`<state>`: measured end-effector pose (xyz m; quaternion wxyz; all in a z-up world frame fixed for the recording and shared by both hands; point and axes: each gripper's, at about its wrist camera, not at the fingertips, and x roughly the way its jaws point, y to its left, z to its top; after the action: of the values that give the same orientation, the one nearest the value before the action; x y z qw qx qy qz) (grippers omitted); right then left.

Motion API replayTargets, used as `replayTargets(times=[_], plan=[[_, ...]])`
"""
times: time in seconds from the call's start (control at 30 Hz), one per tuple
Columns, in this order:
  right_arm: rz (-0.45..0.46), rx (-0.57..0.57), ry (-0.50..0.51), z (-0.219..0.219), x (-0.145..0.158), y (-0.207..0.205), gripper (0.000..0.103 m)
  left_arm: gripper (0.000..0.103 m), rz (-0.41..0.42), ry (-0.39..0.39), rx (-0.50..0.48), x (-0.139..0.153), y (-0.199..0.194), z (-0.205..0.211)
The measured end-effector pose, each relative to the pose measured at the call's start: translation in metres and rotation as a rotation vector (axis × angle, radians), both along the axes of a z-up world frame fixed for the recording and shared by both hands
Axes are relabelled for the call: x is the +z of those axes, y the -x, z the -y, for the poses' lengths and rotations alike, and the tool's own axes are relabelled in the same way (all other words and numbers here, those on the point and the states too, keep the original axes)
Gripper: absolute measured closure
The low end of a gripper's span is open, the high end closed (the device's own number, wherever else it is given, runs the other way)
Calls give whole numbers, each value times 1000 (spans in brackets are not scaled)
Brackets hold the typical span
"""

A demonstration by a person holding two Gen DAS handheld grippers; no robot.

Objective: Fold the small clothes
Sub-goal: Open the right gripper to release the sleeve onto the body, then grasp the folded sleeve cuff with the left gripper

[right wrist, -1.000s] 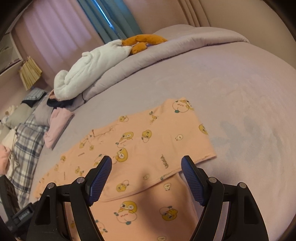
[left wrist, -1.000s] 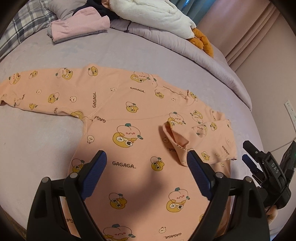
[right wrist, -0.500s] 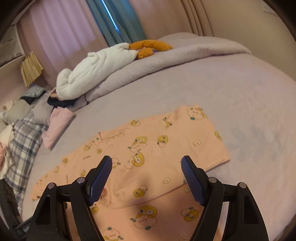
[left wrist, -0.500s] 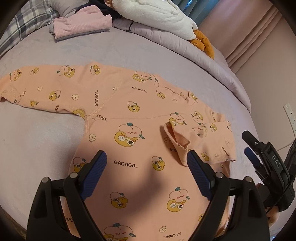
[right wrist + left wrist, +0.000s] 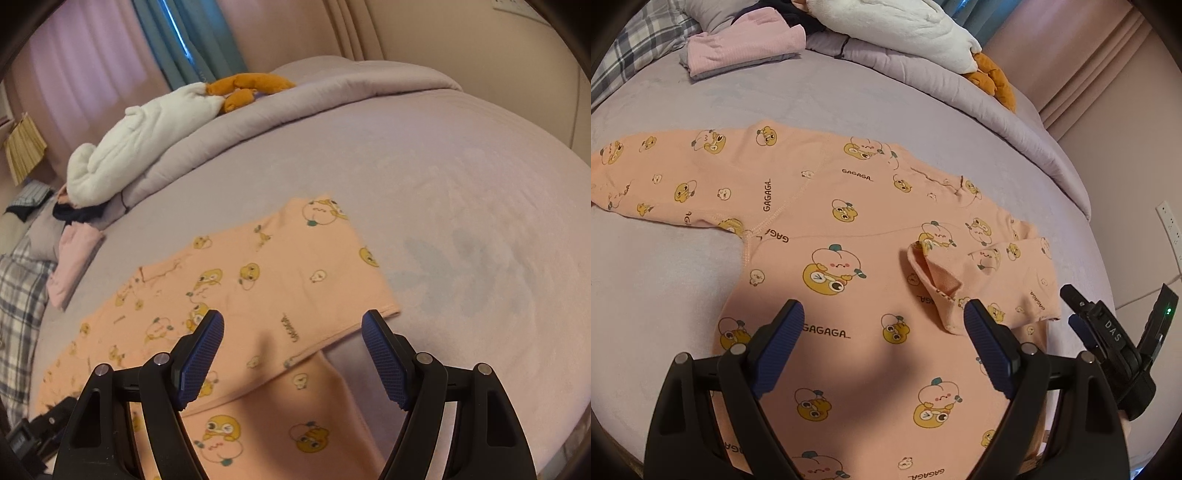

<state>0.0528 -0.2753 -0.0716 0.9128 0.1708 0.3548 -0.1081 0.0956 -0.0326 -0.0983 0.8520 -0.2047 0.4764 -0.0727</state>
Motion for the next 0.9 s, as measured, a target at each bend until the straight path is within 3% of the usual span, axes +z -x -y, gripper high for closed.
replayTargets(times=[0.6, 0.9], plan=[[-9, 7, 27, -8, 0, 0, 26, 15, -17, 16, -5, -9, -3, -2], [6, -7, 59, -7, 6, 6, 26, 15, -25, 42, -31, -9, -22, 4]])
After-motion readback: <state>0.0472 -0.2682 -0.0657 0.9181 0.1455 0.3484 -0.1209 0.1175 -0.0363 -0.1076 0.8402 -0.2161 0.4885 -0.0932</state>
